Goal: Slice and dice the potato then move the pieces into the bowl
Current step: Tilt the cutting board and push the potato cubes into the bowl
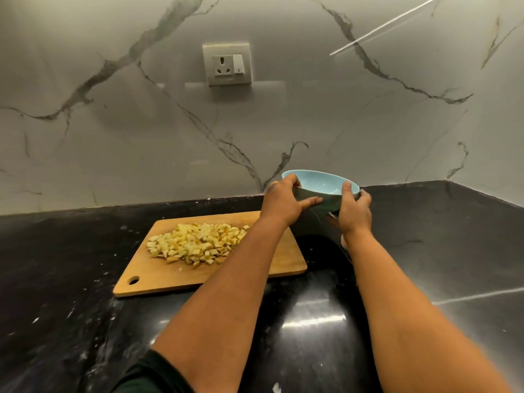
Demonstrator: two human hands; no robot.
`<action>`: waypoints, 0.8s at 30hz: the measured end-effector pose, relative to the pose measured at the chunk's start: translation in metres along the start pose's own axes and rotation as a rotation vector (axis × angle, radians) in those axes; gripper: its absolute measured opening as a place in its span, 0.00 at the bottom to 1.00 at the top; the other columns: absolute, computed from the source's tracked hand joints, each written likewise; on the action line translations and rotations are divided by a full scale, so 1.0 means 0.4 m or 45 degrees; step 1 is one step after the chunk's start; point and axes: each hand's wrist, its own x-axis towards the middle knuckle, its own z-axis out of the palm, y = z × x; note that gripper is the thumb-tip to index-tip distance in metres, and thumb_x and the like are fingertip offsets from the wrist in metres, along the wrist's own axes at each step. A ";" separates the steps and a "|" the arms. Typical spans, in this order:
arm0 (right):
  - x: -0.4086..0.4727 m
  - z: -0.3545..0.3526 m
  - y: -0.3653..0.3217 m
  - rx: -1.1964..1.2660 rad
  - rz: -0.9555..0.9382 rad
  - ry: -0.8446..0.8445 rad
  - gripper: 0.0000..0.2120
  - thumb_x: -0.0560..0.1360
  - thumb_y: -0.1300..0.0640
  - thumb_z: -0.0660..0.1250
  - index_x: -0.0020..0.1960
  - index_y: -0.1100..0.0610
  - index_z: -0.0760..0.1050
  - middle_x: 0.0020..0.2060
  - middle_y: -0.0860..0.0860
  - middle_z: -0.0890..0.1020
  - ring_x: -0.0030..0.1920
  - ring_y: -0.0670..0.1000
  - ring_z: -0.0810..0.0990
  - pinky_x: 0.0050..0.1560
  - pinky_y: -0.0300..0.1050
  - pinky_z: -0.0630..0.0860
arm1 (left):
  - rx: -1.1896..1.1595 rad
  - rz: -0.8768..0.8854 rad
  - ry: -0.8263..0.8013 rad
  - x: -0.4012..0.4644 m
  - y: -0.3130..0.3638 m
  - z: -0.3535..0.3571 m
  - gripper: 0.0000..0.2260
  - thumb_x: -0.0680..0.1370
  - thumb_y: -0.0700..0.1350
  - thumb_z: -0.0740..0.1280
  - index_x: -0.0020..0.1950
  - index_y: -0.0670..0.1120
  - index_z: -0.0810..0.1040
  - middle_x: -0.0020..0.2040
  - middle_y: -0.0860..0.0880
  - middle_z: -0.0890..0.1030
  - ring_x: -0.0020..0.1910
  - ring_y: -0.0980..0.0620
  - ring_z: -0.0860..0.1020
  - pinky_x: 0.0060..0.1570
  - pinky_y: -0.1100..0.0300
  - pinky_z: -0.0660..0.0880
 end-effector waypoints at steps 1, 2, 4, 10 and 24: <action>-0.020 0.002 -0.009 0.171 0.082 -0.077 0.30 0.77 0.39 0.62 0.72 0.55 0.61 0.62 0.58 0.74 0.57 0.58 0.78 0.46 0.54 0.82 | 0.010 0.013 -0.002 -0.021 0.013 -0.041 0.25 0.69 0.59 0.76 0.58 0.47 0.74 0.56 0.45 0.78 0.53 0.48 0.76 0.52 0.56 0.76; -0.031 0.004 -0.014 0.294 0.124 -0.153 0.32 0.74 0.38 0.64 0.71 0.55 0.64 0.62 0.58 0.75 0.56 0.59 0.79 0.41 0.52 0.82 | 0.022 0.035 0.008 -0.043 0.020 -0.078 0.25 0.68 0.59 0.77 0.57 0.47 0.74 0.55 0.45 0.79 0.53 0.48 0.77 0.51 0.55 0.76; -0.073 0.008 -0.025 0.345 0.126 -0.319 0.34 0.70 0.36 0.64 0.69 0.55 0.68 0.62 0.61 0.76 0.57 0.61 0.79 0.40 0.51 0.81 | 0.018 0.029 0.030 -0.114 0.019 -0.153 0.26 0.67 0.59 0.78 0.56 0.47 0.75 0.53 0.46 0.80 0.52 0.48 0.78 0.51 0.55 0.77; -0.312 0.006 -0.016 0.229 0.060 -0.520 0.35 0.69 0.29 0.62 0.67 0.52 0.70 0.59 0.57 0.80 0.57 0.57 0.81 0.44 0.51 0.81 | -0.176 -0.089 0.064 -0.399 -0.037 -0.325 0.24 0.62 0.59 0.80 0.48 0.49 0.76 0.49 0.52 0.81 0.48 0.53 0.81 0.47 0.56 0.81; -0.621 -0.034 0.040 -0.667 -0.129 -0.403 0.19 0.83 0.48 0.54 0.68 0.57 0.67 0.61 0.59 0.75 0.60 0.60 0.73 0.53 0.50 0.68 | -0.607 -0.380 -0.317 -0.664 -0.174 -0.453 0.26 0.62 0.50 0.81 0.55 0.49 0.74 0.59 0.50 0.79 0.59 0.51 0.79 0.56 0.55 0.79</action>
